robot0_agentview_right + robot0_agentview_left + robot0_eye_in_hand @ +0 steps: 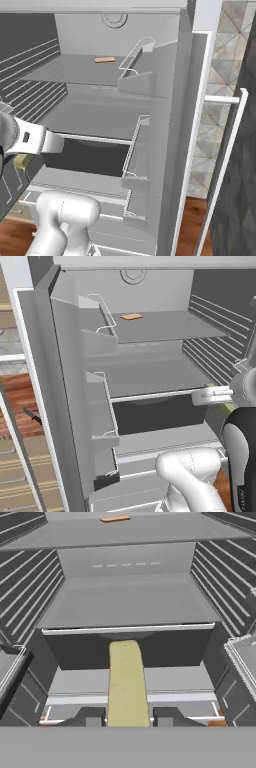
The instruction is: Retrieve the butter from the fridge and place it on a plate on the dining table. Then retrieve the butter knife by the fridge and place it near the plate.
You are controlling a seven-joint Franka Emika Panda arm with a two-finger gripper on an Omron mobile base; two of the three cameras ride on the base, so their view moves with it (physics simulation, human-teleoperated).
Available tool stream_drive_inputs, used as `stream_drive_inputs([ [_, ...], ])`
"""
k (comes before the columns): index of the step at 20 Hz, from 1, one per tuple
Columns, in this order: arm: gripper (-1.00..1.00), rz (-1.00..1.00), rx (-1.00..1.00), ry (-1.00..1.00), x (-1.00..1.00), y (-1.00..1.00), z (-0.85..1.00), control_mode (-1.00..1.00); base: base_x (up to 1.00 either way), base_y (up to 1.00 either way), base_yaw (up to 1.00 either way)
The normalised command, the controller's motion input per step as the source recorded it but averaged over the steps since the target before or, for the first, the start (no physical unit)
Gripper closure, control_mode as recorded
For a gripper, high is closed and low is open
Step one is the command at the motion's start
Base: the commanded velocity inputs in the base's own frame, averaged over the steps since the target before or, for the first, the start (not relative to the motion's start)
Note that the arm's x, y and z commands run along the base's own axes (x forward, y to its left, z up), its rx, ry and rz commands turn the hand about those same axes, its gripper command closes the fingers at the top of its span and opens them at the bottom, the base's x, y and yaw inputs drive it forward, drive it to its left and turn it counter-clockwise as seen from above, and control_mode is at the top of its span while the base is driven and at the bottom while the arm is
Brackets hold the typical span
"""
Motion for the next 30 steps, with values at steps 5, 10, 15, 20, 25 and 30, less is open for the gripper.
stream_drive_inputs([
  [5,1.0,0.0,0.0,0.0,0.0,0.0,0.0,1.0,-0.77,0.0,-0.02],
  [10,1.0,0.0,0.0,0.0,0.0,0.0,0.0,1.0,-0.85,0.0,-0.02],
  [15,1.0,0.0,0.0,0.0,0.0,0.0,0.0,1.0,-0.85,0.0,-0.03],
  [20,1.0,0.0,0.0,0.0,0.0,0.0,0.0,1.0,-0.84,0.0,-0.02],
  [25,1.0,0.0,0.0,0.0,0.0,0.0,0.0,1.0,-0.9,0.0,0.01],
  [30,1.0,0.0,0.0,0.0,0.0,0.0,0.0,1.0,-0.82,0.0,0.17],
])
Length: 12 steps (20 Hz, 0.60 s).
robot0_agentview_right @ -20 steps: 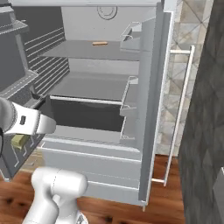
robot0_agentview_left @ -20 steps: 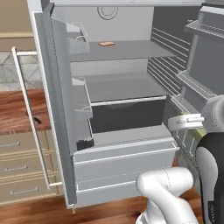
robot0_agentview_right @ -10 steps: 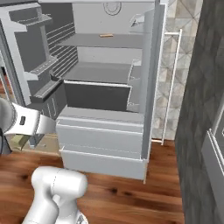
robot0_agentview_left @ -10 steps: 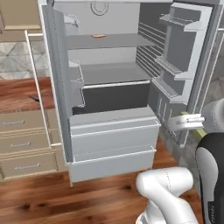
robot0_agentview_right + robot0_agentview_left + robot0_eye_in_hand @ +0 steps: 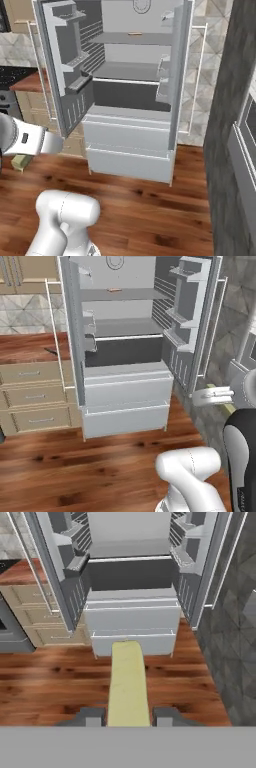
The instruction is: Retrieve the butter from the fridge and place it on a plate on the dining table. Then retrieve the butter knife by the fridge and place it near the plate.
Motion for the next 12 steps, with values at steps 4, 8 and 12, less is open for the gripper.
stream_drive_inputs([
  [4,1.0,0.0,0.0,0.0,0.0,0.0,0.0,1.0,-0.47,0.07,0.33],
  [8,1.0,0.0,0.0,0.0,0.0,0.0,0.0,1.0,-0.47,0.1,0.39],
  [12,1.0,0.0,0.0,0.0,0.0,0.0,0.0,1.0,-0.36,0.09,0.46],
])
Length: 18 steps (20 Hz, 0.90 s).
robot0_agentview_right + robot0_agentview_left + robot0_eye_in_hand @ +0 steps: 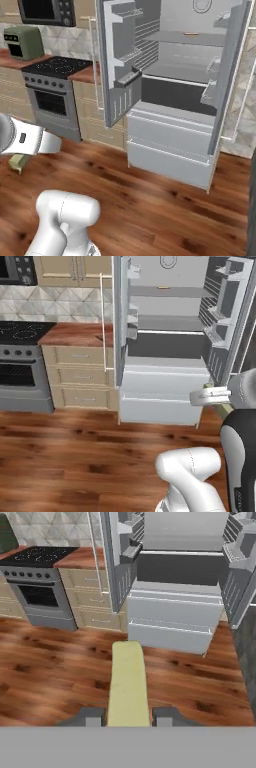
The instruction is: Retrieve the butter from the fridge and place it on a plate on the dining table. Then retrieve the butter knife by the fridge and place it near the plate.
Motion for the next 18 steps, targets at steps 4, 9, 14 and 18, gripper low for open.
stream_drive_inputs([
  [4,1.0,0.0,0.0,0.0,0.0,0.0,0.0,1.0,-0.4,0.17,0.5],
  [9,1.0,0.0,0.0,0.0,0.0,0.0,0.0,1.0,-0.41,0.21,0.58],
  [14,1.0,0.0,0.0,0.0,0.0,0.0,0.0,1.0,-0.19,0.15,0.65],
  [18,1.0,0.0,0.0,0.0,0.0,0.0,0.0,1.0,-0.01,0.2,0.67],
])
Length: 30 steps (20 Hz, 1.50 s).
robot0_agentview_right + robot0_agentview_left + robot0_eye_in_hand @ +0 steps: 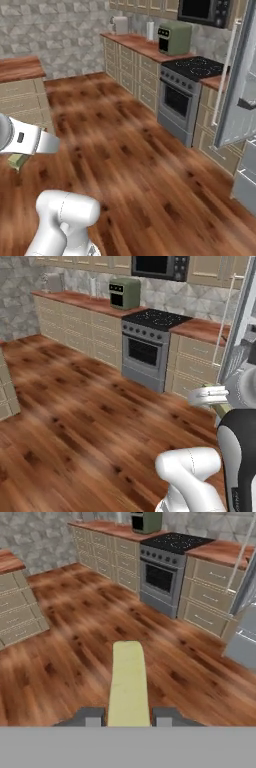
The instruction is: Retrieve the butter from the fridge and place it on a plate on the dining table. Then retrieve the butter knife by the fridge and place it near the plate.
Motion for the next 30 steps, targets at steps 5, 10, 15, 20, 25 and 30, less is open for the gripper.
stream_drive_inputs([
  [5,1.0,0.0,0.0,0.0,0.0,0.0,0.0,1.0,0.0,0.18,0.59],
  [10,1.0,0.0,0.0,0.0,0.0,0.0,0.0,1.0,0.17,0.43,0.37],
  [15,1.0,0.0,0.0,0.0,0.0,0.0,0.0,1.0,0.67,0.29,0.15],
  [20,1.0,0.0,0.0,0.0,0.0,0.0,0.0,1.0,1.0,0.25,0.0],
  [25,1.0,0.0,0.0,0.0,0.0,0.0,0.0,1.0,1.0,0.1,-0.04],
  [30,1.0,0.0,0.0,0.0,0.0,0.0,0.0,1.0,1.0,0.0,-0.06],
])
